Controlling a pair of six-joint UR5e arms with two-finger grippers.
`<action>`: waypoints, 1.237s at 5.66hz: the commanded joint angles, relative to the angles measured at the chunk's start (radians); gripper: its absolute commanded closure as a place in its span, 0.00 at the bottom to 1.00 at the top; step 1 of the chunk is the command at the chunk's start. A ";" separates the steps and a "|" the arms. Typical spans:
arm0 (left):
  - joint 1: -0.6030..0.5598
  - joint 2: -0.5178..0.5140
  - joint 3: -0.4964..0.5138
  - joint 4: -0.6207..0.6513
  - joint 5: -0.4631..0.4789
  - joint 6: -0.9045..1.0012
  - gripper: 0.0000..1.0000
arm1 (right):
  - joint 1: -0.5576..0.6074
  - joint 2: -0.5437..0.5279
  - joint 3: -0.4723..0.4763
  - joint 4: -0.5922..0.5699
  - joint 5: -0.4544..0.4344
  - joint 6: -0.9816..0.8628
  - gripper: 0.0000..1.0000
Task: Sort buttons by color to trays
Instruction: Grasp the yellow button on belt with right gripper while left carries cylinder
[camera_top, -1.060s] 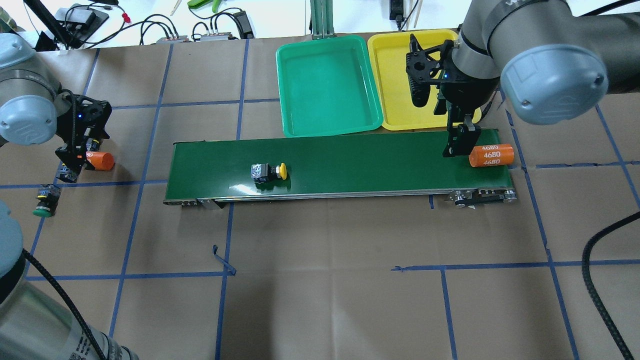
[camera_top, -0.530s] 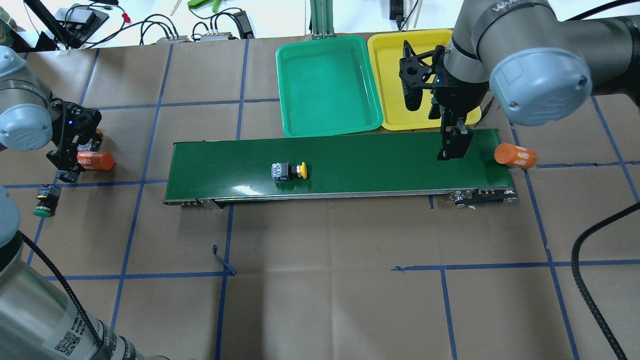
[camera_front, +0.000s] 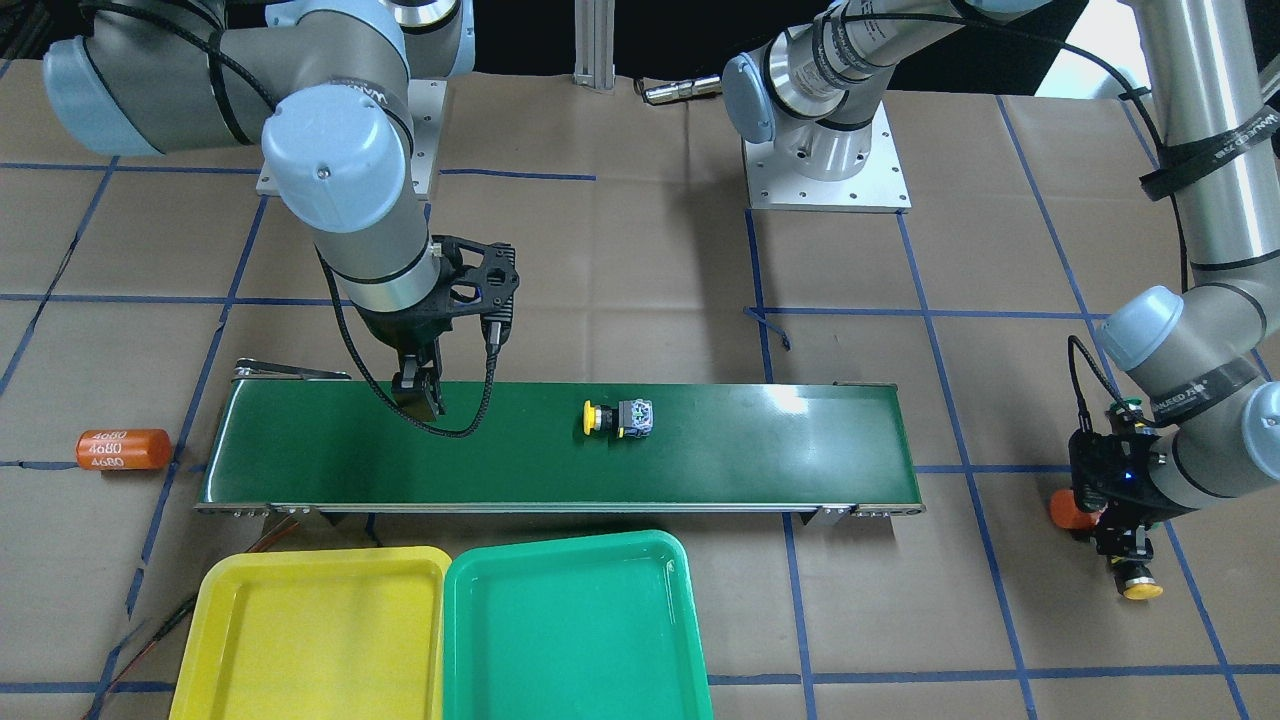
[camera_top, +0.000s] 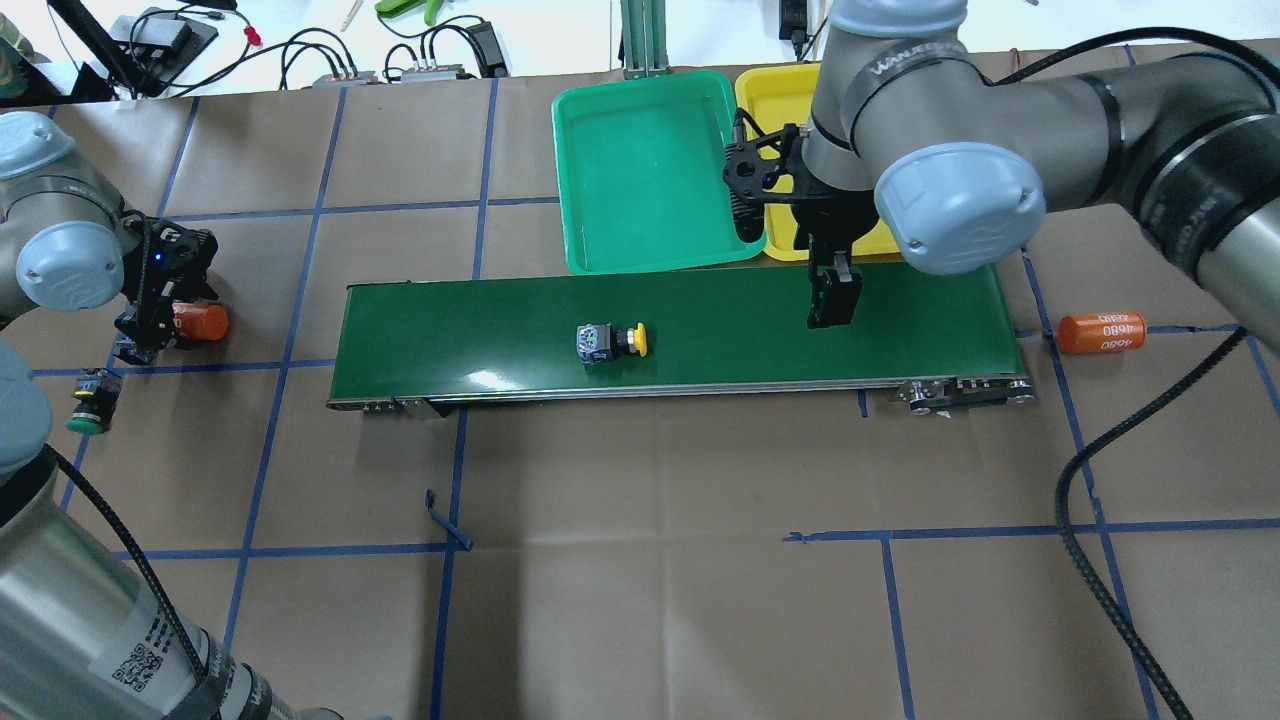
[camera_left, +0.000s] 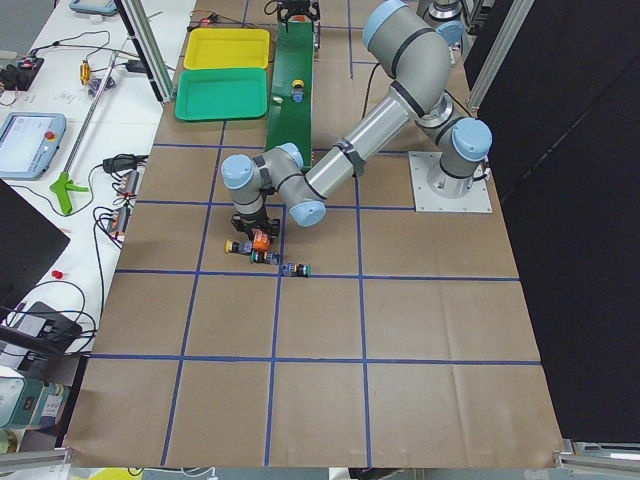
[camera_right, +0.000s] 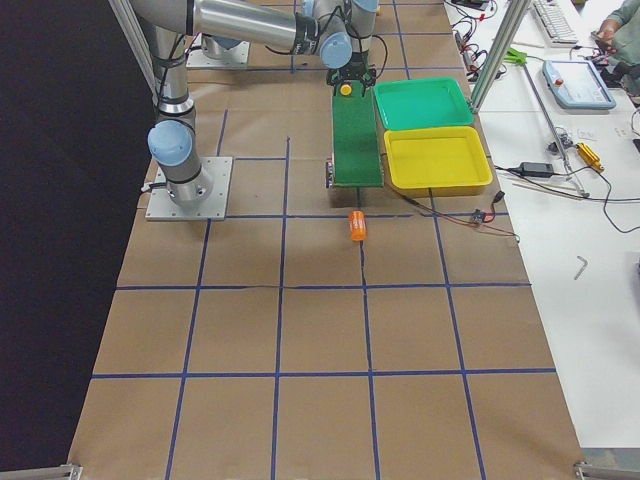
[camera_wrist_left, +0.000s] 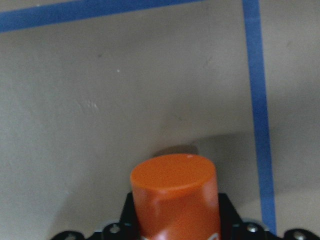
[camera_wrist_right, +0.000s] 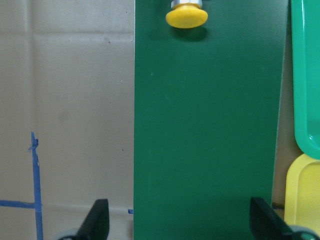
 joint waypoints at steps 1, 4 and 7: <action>-0.032 0.062 -0.013 -0.036 -0.002 -0.047 0.99 | 0.057 0.086 0.000 -0.111 0.001 0.078 0.00; -0.312 0.223 -0.025 -0.268 -0.003 -0.361 1.00 | 0.089 0.131 0.001 -0.156 0.001 0.164 0.00; -0.511 0.231 -0.118 -0.253 -0.008 -0.585 0.99 | 0.074 0.143 0.082 -0.229 -0.002 0.090 0.01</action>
